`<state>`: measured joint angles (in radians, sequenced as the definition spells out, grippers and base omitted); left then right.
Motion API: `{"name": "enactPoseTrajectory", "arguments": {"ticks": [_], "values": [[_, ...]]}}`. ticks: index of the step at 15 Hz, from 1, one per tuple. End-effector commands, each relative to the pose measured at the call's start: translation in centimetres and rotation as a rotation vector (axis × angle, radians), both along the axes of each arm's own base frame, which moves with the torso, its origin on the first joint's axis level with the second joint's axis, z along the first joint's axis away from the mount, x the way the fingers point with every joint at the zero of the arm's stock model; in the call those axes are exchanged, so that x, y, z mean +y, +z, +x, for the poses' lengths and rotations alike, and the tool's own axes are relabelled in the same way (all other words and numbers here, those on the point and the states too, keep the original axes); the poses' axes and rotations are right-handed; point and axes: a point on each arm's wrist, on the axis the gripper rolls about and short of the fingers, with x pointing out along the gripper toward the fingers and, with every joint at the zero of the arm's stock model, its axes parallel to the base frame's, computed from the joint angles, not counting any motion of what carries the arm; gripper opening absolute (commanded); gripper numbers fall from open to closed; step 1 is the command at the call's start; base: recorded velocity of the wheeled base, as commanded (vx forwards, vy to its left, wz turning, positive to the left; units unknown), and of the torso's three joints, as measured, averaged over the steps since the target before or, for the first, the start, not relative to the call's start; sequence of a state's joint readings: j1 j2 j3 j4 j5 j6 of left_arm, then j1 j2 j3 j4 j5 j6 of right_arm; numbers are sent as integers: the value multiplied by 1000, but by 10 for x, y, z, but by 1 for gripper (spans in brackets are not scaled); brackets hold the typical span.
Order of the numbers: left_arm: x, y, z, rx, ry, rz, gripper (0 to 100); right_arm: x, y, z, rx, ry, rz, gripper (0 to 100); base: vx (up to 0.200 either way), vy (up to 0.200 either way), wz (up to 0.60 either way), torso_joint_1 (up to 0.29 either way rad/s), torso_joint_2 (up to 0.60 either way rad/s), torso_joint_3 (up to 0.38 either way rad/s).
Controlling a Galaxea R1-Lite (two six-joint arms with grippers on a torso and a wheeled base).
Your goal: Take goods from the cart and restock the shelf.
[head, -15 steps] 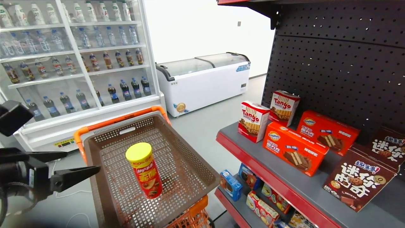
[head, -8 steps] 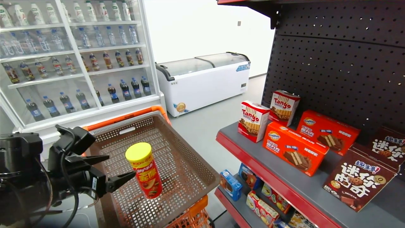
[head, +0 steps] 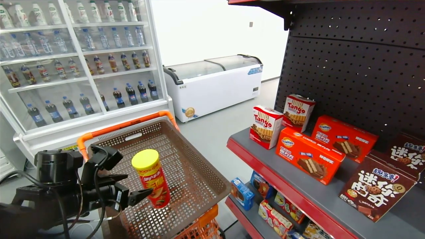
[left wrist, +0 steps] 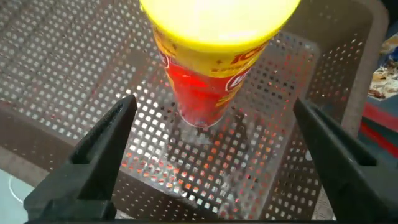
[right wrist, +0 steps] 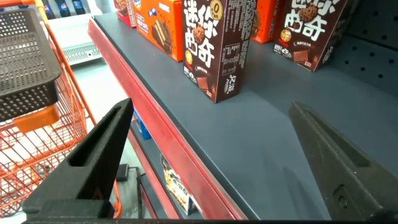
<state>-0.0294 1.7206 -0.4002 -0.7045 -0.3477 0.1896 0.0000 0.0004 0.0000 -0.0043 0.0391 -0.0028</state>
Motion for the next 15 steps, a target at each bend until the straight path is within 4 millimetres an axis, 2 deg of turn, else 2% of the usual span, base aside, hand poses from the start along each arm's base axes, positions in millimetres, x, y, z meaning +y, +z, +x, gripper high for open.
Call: {"name": "enactPoseTrajectory", "arguments": {"ticks": [1, 9, 15], "values": [[0, -10, 6, 39, 2, 0, 100, 0, 0, 0, 1, 1, 0, 100, 0, 0, 0, 0, 0, 0], [-4, -29, 32, -47, -14, 1, 100, 0, 0, 0, 1, 1, 0, 100, 0, 0, 0, 0, 0, 0], [-14, -48, 43, -60, -39, -4, 100, 0, 0, 0, 1, 1, 0, 100, 0, 0, 0, 0, 0, 0]]}}
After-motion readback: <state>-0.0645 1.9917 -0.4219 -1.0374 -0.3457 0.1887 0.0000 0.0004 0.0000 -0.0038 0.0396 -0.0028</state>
